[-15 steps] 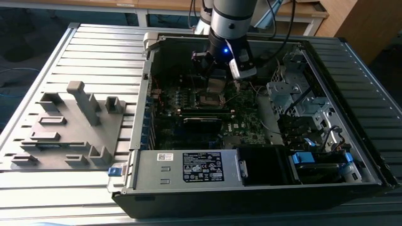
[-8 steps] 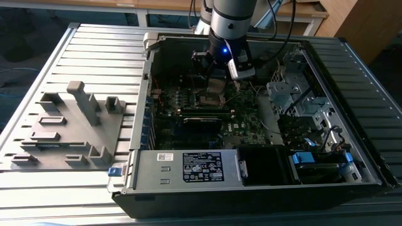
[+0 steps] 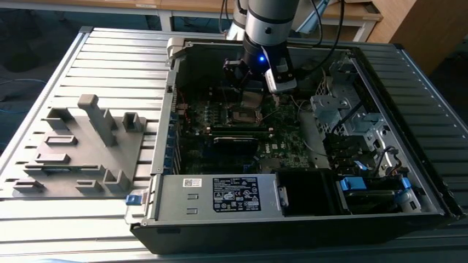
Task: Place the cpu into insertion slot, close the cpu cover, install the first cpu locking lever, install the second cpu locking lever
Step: 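Place the cpu into insertion slot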
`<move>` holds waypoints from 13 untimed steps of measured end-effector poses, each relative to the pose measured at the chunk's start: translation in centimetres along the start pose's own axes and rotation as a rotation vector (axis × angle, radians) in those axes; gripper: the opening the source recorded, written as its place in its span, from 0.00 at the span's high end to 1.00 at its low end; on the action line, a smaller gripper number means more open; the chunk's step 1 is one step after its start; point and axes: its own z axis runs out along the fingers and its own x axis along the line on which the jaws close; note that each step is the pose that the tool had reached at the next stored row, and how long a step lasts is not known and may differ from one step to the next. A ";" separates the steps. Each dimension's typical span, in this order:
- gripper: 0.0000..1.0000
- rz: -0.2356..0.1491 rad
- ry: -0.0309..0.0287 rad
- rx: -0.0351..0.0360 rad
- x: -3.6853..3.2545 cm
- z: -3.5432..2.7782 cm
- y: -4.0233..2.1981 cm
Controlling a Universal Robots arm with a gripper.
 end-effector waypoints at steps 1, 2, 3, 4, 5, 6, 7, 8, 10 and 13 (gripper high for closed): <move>0.46 0.000 0.0000 0.0000 0.00 0.00 0.00; 0.46 0.000 0.0000 -0.0001 0.00 0.02 0.00; 0.46 0.000 -0.0001 -0.0004 0.00 0.05 0.00; 0.46 0.000 -0.0001 -0.0005 0.00 0.10 0.00; 0.46 0.000 0.0000 -0.0001 0.00 0.15 -0.01; 0.46 0.000 0.0000 0.0000 0.00 0.20 -0.02; 0.46 0.000 0.0000 -0.0001 0.00 0.25 -0.02; 0.46 0.000 0.0000 0.0000 0.00 0.28 -0.02; 0.46 -0.002 0.0001 0.0000 -0.01 0.37 -0.03; 0.46 -0.009 0.0007 0.0002 0.00 0.47 -0.07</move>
